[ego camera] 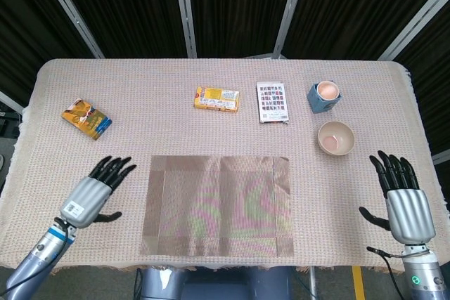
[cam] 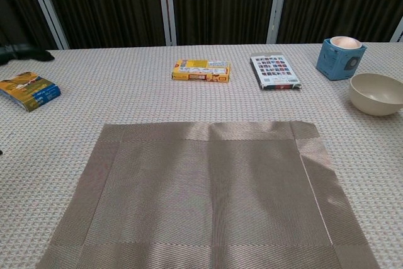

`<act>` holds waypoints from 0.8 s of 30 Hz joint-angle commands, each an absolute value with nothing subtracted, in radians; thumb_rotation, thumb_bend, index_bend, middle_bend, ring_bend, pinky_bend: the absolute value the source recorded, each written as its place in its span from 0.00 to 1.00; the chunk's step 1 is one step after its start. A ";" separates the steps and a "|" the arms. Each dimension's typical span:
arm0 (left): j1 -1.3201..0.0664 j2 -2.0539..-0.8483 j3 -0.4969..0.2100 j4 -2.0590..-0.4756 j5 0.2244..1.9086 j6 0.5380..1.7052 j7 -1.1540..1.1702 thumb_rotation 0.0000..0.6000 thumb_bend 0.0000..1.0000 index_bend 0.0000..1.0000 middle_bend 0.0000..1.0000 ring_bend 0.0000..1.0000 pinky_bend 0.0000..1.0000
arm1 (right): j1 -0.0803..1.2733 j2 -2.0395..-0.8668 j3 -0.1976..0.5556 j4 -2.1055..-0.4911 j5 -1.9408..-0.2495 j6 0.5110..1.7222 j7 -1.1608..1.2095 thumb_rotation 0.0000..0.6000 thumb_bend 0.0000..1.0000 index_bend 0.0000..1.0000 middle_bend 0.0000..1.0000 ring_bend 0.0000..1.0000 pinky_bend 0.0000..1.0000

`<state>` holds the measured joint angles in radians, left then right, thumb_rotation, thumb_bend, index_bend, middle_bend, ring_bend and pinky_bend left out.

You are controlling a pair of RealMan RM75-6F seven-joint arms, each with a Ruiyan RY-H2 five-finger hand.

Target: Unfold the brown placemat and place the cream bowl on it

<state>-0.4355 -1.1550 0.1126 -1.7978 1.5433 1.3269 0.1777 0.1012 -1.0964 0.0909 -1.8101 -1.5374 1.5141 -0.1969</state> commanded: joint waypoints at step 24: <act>-0.344 -1.168 -0.082 -1.752 1.294 1.440 0.256 1.00 0.00 0.00 0.00 0.00 0.00 | 0.473 -1.383 0.201 -1.119 -1.108 0.842 -0.124 1.00 0.00 0.09 0.00 0.00 0.00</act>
<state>-0.3446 -1.1683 -0.0811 -1.7535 1.2956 1.4419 0.2563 0.4484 -1.3522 0.1965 -1.1552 -1.1209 0.8686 -0.1347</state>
